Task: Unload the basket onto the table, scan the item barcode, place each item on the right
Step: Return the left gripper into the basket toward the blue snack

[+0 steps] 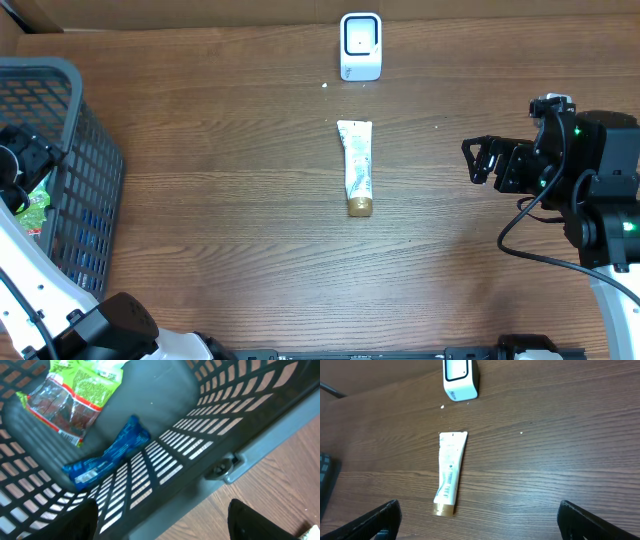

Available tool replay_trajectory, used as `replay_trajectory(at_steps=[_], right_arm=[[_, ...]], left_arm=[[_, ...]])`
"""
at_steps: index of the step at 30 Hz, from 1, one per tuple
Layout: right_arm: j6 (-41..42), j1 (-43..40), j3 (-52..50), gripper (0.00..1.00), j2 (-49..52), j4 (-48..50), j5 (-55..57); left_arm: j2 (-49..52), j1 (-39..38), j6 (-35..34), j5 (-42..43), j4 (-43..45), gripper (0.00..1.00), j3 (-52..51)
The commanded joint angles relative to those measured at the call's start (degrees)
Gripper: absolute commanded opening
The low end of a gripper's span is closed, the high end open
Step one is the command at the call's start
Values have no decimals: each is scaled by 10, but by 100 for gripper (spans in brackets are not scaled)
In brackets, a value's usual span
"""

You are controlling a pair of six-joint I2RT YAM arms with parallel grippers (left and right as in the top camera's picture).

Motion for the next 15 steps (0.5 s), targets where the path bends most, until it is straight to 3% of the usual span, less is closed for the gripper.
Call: replay_trajectory(at_steps=[1,8,15], right_arm=[[-3,2,17,100,-1,3,-3],[-3,2,17,100,-1,3,-3],[-3,2,17,100,0,3,-3]], left_arm=[[-7,5,3,21,7,75,1],[-7,59,-124,-51,14,78,-4],[-7,93,-129,-64,42,80,-80]])
